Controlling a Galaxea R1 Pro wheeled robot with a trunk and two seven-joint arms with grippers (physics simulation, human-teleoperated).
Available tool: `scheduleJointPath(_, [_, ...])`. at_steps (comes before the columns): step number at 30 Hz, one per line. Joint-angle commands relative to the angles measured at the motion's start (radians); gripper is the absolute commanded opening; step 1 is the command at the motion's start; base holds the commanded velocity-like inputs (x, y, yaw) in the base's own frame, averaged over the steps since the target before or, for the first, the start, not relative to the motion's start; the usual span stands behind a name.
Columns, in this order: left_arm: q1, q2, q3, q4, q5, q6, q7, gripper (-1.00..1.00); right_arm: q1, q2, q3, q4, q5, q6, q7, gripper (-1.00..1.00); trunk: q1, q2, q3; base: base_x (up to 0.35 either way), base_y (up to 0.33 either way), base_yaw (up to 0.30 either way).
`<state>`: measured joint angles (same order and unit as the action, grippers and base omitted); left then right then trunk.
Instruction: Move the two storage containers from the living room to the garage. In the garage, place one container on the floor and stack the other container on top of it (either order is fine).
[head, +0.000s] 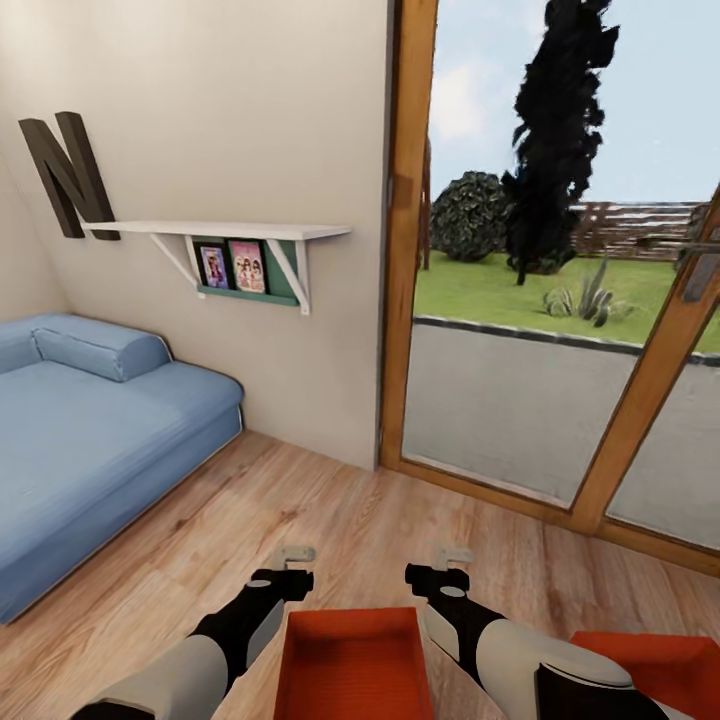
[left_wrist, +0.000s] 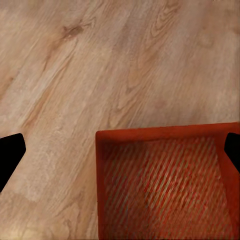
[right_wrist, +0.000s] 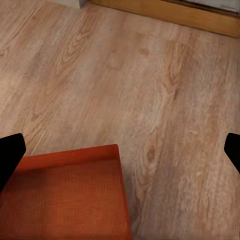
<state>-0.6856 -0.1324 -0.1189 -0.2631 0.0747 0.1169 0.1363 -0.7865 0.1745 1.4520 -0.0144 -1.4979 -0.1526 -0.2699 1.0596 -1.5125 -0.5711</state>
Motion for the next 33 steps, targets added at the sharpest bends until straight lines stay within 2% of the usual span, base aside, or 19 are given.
scheduleJointPath(1, [0.0, 0.001, -0.007, -0.002, 0.012, 0.006, 0.006, 1.0, -0.001, 0.0, 0.008, -0.001, -0.008, -0.002, -0.005, 1.0, 0.0, 0.0, -0.001, 0.0, 0.0, -0.004])
scheduleJointPath(22, [0.0, 0.003, -0.001, 0.001, 0.017, 0.009, 0.006, 1.0, -0.001, 0.0, 0.007, -0.001, -0.01, -0.003, -0.005, 1.0, 0.0, 0.0, -0.028, 0.0, 0.0, 0.078])
scheduleJointPath(33, [0.0, 0.004, -0.001, 0.001, 0.017, 0.008, 0.006, 1.0, 0.0, 0.0, 0.007, -0.001, -0.01, -0.005, -0.005, 1.0, 0.0, 0.0, -0.035, 0.0, 0.0, -0.065])
